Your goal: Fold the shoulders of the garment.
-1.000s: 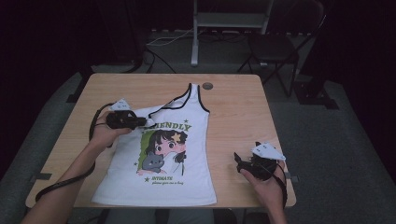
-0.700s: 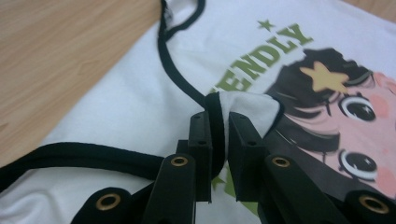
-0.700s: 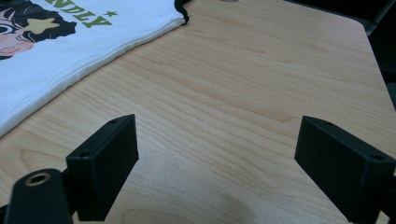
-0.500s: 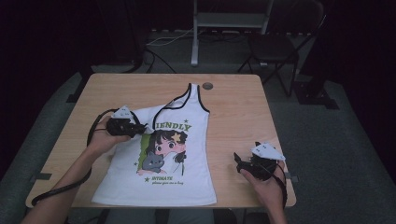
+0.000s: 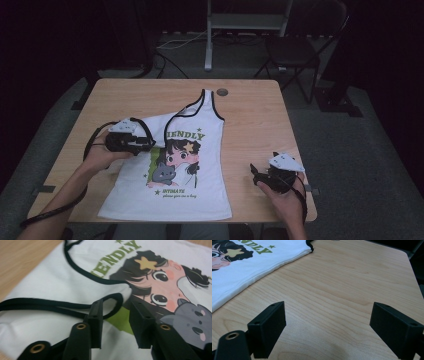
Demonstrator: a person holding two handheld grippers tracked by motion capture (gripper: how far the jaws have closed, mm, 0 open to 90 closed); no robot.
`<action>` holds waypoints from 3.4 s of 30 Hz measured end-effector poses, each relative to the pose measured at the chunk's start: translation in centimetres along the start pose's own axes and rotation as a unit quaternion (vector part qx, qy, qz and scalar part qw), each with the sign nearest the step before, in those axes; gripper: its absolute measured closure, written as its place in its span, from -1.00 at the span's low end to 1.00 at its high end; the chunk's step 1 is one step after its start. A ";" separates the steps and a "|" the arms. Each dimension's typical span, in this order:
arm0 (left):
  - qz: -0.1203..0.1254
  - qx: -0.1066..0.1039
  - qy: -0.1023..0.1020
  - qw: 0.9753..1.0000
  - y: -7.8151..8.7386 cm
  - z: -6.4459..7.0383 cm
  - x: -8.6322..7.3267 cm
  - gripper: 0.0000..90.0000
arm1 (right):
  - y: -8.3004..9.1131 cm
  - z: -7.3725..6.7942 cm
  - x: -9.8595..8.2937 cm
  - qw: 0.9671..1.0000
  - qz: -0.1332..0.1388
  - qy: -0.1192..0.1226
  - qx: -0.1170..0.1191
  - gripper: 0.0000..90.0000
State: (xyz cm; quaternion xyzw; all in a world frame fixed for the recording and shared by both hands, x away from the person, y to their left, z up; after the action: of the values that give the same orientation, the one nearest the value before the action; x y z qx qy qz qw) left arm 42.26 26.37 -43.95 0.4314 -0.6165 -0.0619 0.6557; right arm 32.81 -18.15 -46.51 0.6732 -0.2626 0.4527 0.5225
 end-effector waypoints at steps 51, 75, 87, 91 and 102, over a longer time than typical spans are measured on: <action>-0.054 0.077 -0.021 0.995 -2.0 1.5 1.0 -0.32 | 0.0 -0.2 -0.1 1.000 -0.005 0.005 0.000 -0.72; -0.017 0.097 0.012 0.995 1.7 2.0 0.2 -0.52 | 0.0 -0.2 -0.1 1.000 -0.007 0.006 -0.001 -0.72; 0.010 0.109 0.029 0.994 4.2 2.3 -0.5 -0.52 | -0.1 -0.2 -0.1 1.000 -0.007 0.008 -0.001 -0.72; 0.025 0.114 0.039 0.992 5.4 2.5 -1.0 -0.52 | -0.1 -0.2 -0.1 1.000 -0.008 0.008 0.000 -0.72; 0.032 0.132 0.050 0.989 8.0 2.6 -2.8 -0.52 | -0.1 -0.2 -0.1 1.000 -0.008 0.008 0.000 -0.72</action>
State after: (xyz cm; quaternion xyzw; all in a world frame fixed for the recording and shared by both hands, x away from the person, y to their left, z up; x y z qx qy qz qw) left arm 35.76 31.74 -41.31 0.4968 -0.5995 0.0629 0.6244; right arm 32.79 -17.92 -46.61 0.6716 -0.2532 0.4535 0.5284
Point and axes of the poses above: each handheld gripper's, and its own axes: y roughly backward along the jaws, x roughly out of its top, z roughly to its right, the point moved 5 cm from there along -y, roughly forward along the jaws, and after that the axes turned 11 degrees about -y, right-handed, at the moved point
